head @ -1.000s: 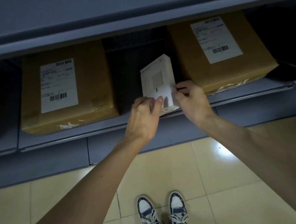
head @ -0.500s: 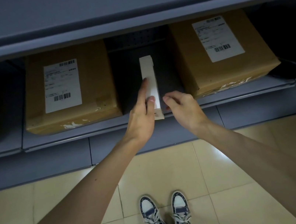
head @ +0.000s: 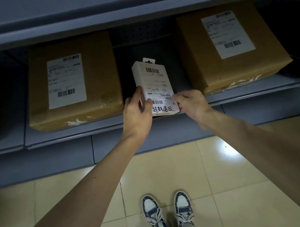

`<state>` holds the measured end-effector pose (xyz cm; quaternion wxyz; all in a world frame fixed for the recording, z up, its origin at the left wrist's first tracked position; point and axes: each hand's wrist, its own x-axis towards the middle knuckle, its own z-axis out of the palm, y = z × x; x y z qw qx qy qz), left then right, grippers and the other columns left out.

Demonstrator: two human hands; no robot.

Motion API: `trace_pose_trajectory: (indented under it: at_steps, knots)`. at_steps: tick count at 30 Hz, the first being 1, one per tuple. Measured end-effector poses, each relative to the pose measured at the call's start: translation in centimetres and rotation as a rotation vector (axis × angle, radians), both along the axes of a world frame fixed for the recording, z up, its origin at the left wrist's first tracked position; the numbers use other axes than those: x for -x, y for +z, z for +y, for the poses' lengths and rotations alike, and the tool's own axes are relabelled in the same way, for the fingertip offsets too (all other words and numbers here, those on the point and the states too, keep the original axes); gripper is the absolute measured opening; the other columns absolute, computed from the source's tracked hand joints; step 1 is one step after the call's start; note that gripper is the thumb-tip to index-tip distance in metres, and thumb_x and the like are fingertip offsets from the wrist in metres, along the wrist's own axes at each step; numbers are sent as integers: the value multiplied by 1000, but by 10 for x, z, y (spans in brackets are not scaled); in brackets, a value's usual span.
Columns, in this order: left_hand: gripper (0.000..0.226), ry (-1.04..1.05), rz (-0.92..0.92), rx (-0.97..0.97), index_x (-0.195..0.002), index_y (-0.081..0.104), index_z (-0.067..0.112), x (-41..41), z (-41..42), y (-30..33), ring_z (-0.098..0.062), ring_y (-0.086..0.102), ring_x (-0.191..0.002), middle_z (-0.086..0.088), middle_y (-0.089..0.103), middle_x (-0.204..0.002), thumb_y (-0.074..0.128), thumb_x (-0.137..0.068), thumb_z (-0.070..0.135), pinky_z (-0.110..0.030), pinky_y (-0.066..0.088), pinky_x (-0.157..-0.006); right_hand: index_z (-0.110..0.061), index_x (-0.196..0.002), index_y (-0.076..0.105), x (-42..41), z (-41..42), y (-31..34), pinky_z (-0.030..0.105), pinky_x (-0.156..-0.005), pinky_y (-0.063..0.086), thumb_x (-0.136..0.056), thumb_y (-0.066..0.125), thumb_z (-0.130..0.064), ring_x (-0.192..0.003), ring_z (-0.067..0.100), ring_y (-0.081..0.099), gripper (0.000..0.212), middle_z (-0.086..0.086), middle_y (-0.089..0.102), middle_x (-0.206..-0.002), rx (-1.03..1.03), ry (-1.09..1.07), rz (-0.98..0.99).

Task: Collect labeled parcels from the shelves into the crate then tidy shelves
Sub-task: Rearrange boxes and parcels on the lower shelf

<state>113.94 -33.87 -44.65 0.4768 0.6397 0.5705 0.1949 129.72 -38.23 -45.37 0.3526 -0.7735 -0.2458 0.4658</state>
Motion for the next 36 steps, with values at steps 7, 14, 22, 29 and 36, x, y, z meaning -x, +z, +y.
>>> trace_pose_trajectory:
  at_steps: [7,14,22,29,36]
  knots:
    - [37,-32,92,10,-139,59,21,-1,4,-29,-24,62,-100,-13,56,-118,55,-102,23,-32,49,-100,-12,-106,70,-8,-8,-10,44,-91,55,-98,58,-21,-96,25,69,17,6,73,-101,-2,62,-126]
    - [32,0,39,2,-132,66,20,6,-4,-40,-8,53,-78,-5,50,-102,57,-101,24,-16,44,-81,-8,-111,70,-6,-15,-20,38,-89,53,-94,62,-12,-96,28,68,19,11,72,-99,-72,68,-153]
    - [41,148,-151,24,-138,61,24,11,-33,-39,5,61,-85,-6,53,-113,61,-99,12,-3,45,-87,-12,-115,67,3,-42,-24,20,-86,49,-94,61,-7,-92,17,62,23,3,57,-106,-148,118,-271]
    - [43,166,-170,-6,-141,58,30,16,-53,-44,-4,64,-89,-6,54,-109,59,-100,14,-3,45,-86,-13,-115,67,16,-58,-36,21,-89,49,-95,59,-11,-87,12,55,21,-2,49,-104,-198,163,-413]
    - [40,157,-187,90,-138,61,32,23,-50,-53,-21,68,-92,-6,71,-100,61,-100,20,-40,56,-93,-15,-120,65,15,-62,-35,5,-72,44,-96,60,-11,-79,2,60,25,-2,68,-97,-188,43,-169]
